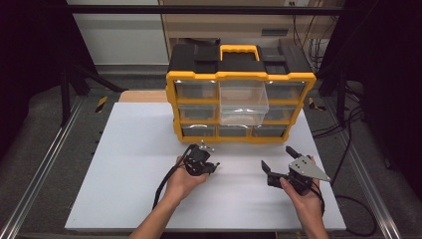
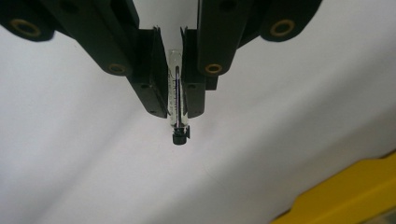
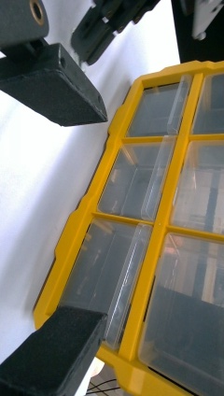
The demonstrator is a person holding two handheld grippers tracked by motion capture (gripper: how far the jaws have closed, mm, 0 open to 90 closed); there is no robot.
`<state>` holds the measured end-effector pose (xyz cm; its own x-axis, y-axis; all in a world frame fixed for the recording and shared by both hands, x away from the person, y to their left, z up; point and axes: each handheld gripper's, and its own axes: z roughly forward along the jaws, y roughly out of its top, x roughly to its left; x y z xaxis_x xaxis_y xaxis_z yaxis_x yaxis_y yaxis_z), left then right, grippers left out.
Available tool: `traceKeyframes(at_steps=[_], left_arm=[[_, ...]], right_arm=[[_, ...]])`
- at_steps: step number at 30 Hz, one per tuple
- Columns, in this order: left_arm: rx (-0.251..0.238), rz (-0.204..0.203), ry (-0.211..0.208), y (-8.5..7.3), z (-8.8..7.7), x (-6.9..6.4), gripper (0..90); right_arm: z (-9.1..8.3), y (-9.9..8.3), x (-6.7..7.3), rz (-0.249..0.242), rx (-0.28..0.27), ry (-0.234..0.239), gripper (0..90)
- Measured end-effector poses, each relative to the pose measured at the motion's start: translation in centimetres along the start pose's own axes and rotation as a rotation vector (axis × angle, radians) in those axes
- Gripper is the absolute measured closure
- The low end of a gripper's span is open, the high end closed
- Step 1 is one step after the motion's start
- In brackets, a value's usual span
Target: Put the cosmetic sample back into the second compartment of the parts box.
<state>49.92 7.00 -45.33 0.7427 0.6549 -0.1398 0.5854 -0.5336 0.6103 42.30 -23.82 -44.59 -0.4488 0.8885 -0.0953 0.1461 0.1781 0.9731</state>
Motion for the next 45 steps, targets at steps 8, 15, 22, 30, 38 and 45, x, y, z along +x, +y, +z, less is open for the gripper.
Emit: traceKeyframes(at_steps=[8,15,22,30,38,45], left_arm=[[-0.050,-0.015,-0.026,0.3,-3.6,0.9,81.0],[-0.082,0.019,-0.012,1.1,-6.3,1.0,80.9],[-0.107,0.048,0.012,1.6,-7.8,0.8,81.0],[-0.138,0.062,0.015,2.3,-9.1,0.7,80.9],[-0.180,0.081,0.021,3.3,-11.0,0.4,81.0],[-0.219,0.101,0.026,4.3,-12.7,-0.2,81.0]], right_arm=[[0.0,0.0,0.1,-0.004,0.002,0.002,5.4],[0.2,0.0,0.3,-0.010,0.006,0.006,5.4],[0.1,0.0,0.3,-0.011,0.000,0.005,5.5],[0.1,0.0,0.4,-0.010,-0.001,0.007,5.5],[0.2,0.0,0.3,-0.007,0.001,0.005,5.5],[0.2,0.0,0.3,-0.004,0.001,0.005,5.5]])
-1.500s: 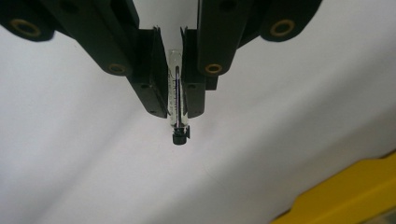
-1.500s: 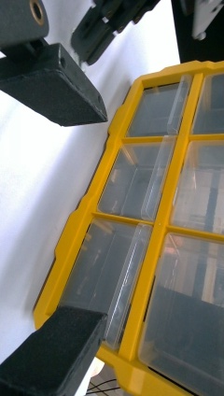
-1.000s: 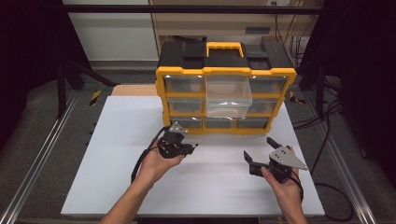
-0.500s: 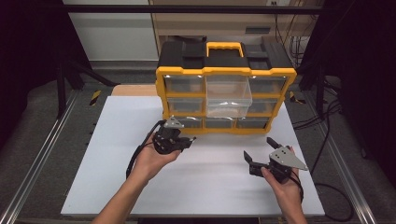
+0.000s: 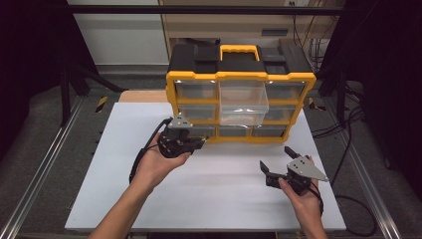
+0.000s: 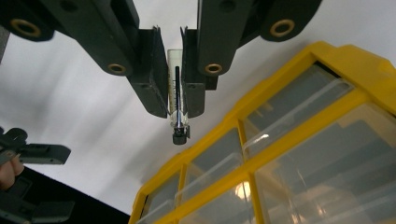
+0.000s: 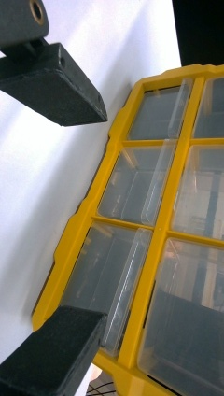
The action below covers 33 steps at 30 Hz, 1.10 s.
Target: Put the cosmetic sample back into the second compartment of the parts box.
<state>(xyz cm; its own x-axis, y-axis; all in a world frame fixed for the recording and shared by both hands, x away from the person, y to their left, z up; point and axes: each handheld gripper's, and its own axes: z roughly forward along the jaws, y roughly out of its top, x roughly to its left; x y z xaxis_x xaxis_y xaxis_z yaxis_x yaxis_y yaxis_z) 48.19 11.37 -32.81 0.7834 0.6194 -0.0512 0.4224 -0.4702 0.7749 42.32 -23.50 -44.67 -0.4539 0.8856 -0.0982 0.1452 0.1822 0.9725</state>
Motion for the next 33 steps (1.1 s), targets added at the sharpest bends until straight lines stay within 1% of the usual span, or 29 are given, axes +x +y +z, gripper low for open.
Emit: traceKeyframes(at_steps=[7,14,22,33], left_arm=[[-0.040,0.021,0.004,1.1,-0.9,-0.3,81.0],[-0.062,0.040,0.002,2.0,-1.7,-0.8,81.0],[-0.077,0.052,0.000,2.5,-2.1,-1.1,81.0],[-0.119,0.066,0.006,3.5,-3.2,-1.2,81.0]], right_arm=[[0.0,0.0,0.0,-0.001,0.000,-0.002,5.7],[-0.1,0.0,0.0,0.001,-0.001,-0.002,5.5],[-0.1,0.0,-0.1,0.000,-0.002,-0.002,5.5],[-0.1,0.0,-0.1,-0.002,-0.001,-0.003,5.6]])
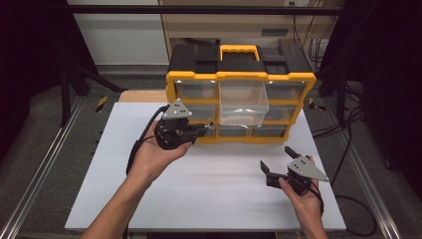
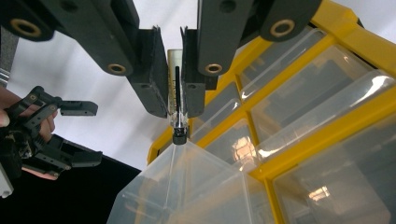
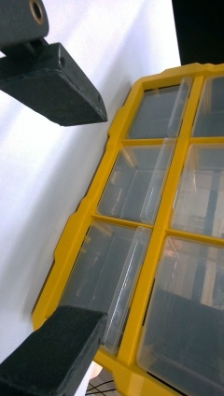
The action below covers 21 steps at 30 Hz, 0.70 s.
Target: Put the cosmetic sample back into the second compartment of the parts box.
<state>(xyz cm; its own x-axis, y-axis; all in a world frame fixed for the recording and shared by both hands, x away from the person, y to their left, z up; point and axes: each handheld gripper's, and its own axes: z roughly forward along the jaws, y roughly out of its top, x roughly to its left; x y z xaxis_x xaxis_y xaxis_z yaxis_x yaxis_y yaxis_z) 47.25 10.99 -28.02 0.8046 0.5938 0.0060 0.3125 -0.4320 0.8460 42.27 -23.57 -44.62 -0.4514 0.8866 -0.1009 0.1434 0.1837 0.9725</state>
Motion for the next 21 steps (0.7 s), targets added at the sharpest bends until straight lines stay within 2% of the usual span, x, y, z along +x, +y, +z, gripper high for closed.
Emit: traceKeyframes(at_steps=[10,15,21], left_arm=[[-0.035,0.007,0.006,1.1,-0.9,0.0,80.9],[-0.044,0.033,0.007,1.5,-1.1,0.0,80.9],[-0.060,0.039,0.008,2.0,-1.3,-0.1,81.0]], right_arm=[[0.0,0.0,0.0,0.004,-0.002,0.000,5.5],[-0.1,0.0,0.0,0.003,-0.002,-0.001,5.4],[0.0,0.0,-0.1,0.003,-0.002,-0.001,5.5]])
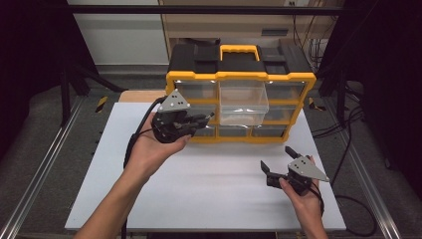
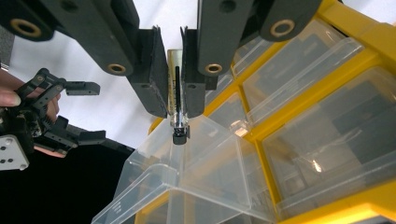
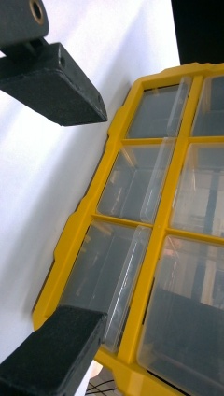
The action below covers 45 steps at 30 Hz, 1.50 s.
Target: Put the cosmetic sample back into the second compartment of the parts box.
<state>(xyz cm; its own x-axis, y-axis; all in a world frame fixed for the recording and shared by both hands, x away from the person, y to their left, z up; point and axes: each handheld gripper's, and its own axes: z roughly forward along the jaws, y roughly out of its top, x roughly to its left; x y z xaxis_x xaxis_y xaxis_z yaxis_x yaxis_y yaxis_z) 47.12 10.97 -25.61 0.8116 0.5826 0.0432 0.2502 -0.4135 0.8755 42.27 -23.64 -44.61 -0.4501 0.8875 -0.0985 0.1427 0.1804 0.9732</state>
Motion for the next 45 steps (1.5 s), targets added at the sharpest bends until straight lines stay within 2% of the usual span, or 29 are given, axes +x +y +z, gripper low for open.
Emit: traceKeyframes(at_steps=[13,21,28,36,45], left_arm=[[-0.015,0.012,-0.001,0.9,-0.2,0.0,80.9],[-0.023,0.002,0.004,1.3,-0.4,0.4,81.0],[-0.044,0.000,0.002,2.5,-0.6,0.6,80.9],[-0.051,0.014,0.009,4.2,-0.6,0.5,80.9],[-0.041,0.040,0.016,5.2,-0.4,0.3,80.9]], right_arm=[[-0.1,0.0,0.0,0.003,-0.001,-0.006,5.4],[0.0,0.0,0.0,0.002,0.002,0.003,5.2],[0.0,0.0,0.0,0.005,0.003,0.001,5.3],[0.0,0.0,0.0,0.005,0.001,0.005,5.3],[-0.1,0.0,-0.1,0.007,0.005,0.004,5.3]])
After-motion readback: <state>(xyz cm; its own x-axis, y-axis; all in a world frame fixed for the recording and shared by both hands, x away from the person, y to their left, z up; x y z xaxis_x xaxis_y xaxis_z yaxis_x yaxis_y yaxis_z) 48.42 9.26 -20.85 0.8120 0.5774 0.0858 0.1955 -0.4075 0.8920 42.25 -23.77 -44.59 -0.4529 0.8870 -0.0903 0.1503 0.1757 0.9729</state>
